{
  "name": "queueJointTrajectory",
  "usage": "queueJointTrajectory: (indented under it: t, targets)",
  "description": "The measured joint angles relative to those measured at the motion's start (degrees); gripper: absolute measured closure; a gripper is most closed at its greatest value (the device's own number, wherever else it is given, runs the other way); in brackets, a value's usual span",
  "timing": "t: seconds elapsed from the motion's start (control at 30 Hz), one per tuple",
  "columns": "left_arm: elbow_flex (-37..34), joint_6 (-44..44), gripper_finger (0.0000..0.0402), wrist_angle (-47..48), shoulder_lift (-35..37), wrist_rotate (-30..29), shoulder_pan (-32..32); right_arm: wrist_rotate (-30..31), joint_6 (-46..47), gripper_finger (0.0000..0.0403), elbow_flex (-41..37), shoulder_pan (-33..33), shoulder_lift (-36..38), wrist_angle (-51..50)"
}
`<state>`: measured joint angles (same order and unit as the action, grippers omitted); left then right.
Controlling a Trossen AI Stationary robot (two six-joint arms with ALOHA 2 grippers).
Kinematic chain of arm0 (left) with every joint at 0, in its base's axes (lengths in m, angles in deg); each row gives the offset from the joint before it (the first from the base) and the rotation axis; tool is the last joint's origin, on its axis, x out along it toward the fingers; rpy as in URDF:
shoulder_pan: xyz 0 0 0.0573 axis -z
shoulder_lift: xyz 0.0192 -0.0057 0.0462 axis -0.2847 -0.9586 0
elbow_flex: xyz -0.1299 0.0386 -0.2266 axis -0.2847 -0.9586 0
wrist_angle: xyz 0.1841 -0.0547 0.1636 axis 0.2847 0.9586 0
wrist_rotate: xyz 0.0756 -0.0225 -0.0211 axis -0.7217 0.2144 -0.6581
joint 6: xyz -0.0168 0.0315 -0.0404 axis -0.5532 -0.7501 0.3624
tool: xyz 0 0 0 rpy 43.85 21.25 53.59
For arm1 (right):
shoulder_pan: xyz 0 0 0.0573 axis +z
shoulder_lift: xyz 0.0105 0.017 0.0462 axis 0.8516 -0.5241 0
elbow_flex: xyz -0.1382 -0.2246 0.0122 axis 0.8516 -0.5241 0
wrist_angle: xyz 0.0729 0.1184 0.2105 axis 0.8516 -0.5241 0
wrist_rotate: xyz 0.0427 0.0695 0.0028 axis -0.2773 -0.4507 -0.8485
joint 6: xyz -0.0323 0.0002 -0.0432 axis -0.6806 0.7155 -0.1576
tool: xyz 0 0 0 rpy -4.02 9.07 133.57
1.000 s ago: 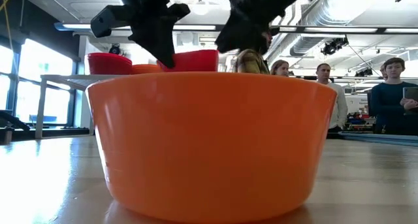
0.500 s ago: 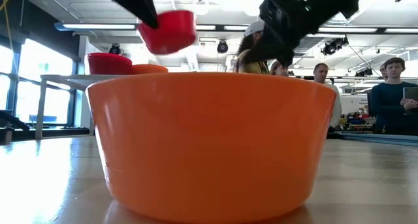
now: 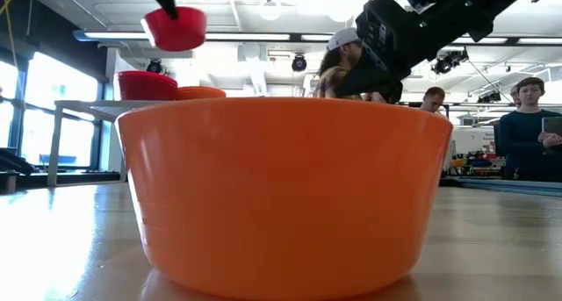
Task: Pick & Place Mini bowls
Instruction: Stack the red bowl on top of the red bowl on the shelf
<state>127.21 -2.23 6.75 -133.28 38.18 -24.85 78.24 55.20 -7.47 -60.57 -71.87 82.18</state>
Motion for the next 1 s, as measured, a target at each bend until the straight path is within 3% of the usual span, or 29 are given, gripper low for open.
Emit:
queueJointTrajectory:
  t: [0.23,0.5,0.8,1.0]
  targets:
    - [0.00,0.10,0.0402,3.58,-0.02,4.79,-11.92,0.02,-1.27,0.0401,0.00,-0.02,-0.02,0.26]
    - [-5.52,-3.11,0.0401,-0.16,0.80,10.14,-22.25,0.02,-1.36,0.0402,0.00,-0.02,-0.04,0.41]
    - [-13.44,-3.81,0.0401,-4.04,4.57,13.42,-27.21,0.04,-2.35,0.0402,0.02,-0.02,-0.04,0.67]
    - [-14.40,-4.80,0.0400,-4.56,4.63,13.97,-27.31,0.04,-2.47,0.0402,0.07,-0.04,-0.07,1.18]
